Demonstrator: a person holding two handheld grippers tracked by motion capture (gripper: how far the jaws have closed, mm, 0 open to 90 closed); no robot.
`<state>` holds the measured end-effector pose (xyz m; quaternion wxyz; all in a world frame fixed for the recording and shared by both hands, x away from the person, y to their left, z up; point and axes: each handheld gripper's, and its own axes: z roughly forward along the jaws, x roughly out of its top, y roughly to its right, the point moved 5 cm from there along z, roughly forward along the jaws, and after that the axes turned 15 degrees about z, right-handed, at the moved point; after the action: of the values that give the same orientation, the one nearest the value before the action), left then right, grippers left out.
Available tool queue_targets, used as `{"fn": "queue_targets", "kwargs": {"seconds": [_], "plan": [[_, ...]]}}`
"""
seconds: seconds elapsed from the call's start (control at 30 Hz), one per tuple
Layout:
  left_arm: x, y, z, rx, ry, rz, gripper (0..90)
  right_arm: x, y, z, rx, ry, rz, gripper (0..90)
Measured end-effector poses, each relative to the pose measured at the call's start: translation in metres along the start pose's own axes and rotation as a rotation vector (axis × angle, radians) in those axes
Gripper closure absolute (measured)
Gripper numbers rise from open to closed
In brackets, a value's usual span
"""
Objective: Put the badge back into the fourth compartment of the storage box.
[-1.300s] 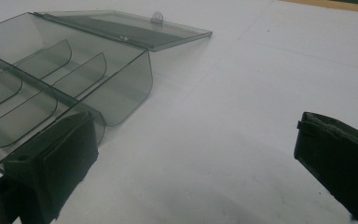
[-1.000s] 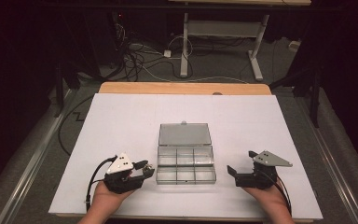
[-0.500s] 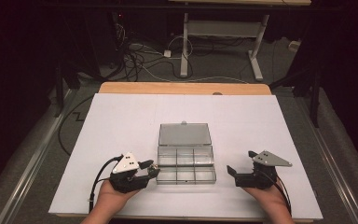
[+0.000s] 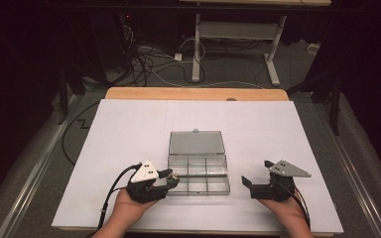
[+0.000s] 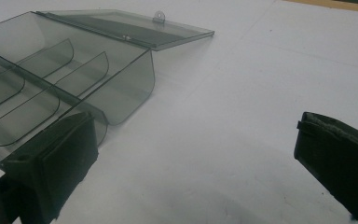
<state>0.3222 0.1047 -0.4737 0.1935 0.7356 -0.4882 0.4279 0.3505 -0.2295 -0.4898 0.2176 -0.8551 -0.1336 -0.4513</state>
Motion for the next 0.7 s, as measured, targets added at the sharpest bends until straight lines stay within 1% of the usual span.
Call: {"fn": "queue_targets", "kwargs": {"seconds": [0.2,0.3,0.37,0.57,0.7], "plan": [[0.002,0.002,0.01,-0.01,-0.011,0.003,55.4,0.0,0.001,0.0,0.002,0.005,-0.005,0.3],[0.0,0.003,0.016,-0.004,-0.042,0.028,55.4,0.0,0.001,0.0,0.004,0.002,0.001,0.3],[-0.002,0.004,0.019,-0.008,-0.059,0.035,55.4,0.0,0.001,0.0,0.005,0.002,0.002,0.3],[-0.006,0.004,0.022,0.0,-0.087,0.049,55.3,-0.001,0.002,-0.001,0.004,0.004,0.006,0.3],[-0.007,0.004,0.023,-0.001,-0.095,0.049,55.3,-0.002,0.001,0.0,0.012,0.0,0.003,0.4]]}}
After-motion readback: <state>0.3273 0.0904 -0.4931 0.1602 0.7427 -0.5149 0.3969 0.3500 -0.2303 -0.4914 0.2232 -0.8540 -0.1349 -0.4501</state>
